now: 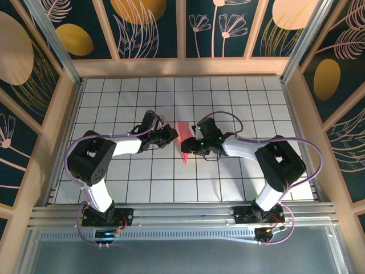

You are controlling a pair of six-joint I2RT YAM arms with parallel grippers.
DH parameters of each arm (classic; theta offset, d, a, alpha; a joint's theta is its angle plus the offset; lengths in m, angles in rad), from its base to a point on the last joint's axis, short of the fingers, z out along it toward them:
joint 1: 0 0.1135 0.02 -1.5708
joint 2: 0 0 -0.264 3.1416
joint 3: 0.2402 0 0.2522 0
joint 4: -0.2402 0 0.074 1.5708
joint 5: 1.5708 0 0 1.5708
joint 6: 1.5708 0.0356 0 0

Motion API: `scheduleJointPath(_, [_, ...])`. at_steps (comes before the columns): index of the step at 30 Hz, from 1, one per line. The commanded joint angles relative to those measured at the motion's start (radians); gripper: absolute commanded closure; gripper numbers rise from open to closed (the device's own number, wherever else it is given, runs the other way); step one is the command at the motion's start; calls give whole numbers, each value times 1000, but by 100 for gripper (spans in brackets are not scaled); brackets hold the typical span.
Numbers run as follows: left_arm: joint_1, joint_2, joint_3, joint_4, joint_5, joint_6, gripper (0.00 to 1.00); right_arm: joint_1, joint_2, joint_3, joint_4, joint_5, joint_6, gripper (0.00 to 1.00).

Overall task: Fold a paper plane with a square sheet of paper (fold left side to right side)
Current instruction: Pick up the paper plane at the center of the table.

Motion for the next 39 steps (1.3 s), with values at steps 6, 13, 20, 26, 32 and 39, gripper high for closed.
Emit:
scheduleJointPath(6, [-8,27,19,-4,-6,-31,96,-1,-2,-8,39,-25,21,48])
scheduleJointPath(13, [-8,22,17,-7,-9,-29,96,-3,5,-8,14,26,32,47])
scheduleJointPath(20, [-7,24,17,-8,-9,-30,96,-9,9,-15,12,21,38,47])
scheduleJointPath(26, [-8,22,17,-7,-9,-28,96,-9,29,-3,14,12,42,47])
scheduleJointPath(32, [-8,21,14,-9,-9,-28,96,-9,46,-4,31,-1,50,47])
scheduleJointPath(39, [-8,24,18,-9,-7,-28,96,-9,47,-1,52,-11,51,49])
